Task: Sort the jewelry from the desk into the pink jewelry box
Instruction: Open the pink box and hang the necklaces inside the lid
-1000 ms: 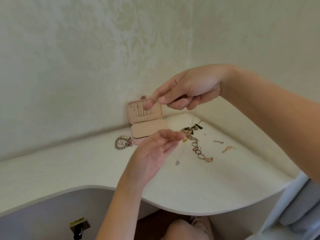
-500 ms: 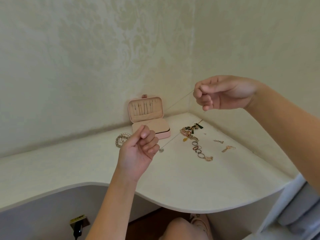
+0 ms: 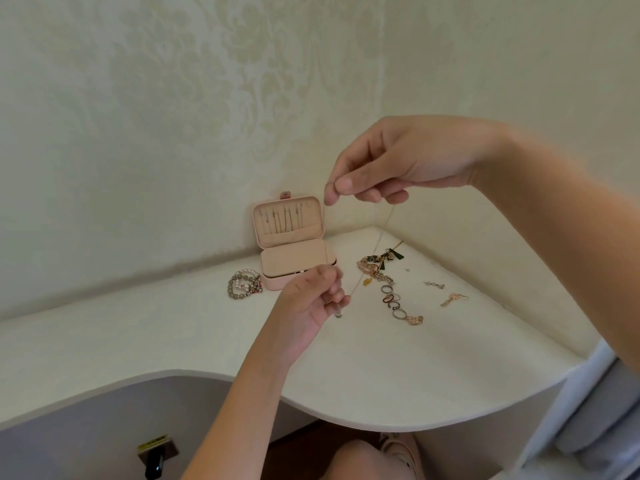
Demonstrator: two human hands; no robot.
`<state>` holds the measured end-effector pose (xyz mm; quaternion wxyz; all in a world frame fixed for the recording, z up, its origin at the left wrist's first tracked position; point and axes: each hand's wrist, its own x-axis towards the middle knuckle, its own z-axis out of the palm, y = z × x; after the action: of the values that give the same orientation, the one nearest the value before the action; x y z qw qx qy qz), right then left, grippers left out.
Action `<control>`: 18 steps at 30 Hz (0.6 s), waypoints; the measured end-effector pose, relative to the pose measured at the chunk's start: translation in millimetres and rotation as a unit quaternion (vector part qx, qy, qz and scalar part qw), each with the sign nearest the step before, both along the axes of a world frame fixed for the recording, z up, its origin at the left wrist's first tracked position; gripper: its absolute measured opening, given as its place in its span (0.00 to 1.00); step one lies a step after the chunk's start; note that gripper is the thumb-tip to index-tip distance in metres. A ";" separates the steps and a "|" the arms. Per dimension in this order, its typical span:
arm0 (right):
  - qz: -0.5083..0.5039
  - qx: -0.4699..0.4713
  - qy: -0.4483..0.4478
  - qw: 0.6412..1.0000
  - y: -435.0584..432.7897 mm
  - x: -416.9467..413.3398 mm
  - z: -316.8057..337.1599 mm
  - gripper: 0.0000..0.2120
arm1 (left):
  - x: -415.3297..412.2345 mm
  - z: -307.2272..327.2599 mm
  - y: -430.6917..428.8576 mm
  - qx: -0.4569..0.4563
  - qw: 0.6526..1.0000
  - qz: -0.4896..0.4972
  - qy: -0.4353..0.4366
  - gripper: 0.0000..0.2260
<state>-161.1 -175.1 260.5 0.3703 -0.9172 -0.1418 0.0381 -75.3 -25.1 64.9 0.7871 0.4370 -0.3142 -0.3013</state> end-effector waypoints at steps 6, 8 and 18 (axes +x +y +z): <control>-0.041 -0.108 -0.003 0.993 1.4 8.5 10.0 0.07 | 0.2 -0.9 -7.5 0.069 0.993 -0.068 -0.073 0.18; -0.057 -0.120 -0.008 0.991 -1.9 12.8 12.3 0.06 | 2.0 1.1 -9.4 0.097 0.990 -0.057 -0.080 0.14; -0.168 -0.113 -0.104 0.974 -36.7 62.6 3.4 0.04 | 88.1 21.0 -37.0 0.285 0.924 0.176 -0.187 0.09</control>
<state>-98.5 -211.8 263.9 0.2483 -0.9628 -0.0181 -0.1048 12.8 -62.1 85.9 0.5968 0.7394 -0.2744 -0.1478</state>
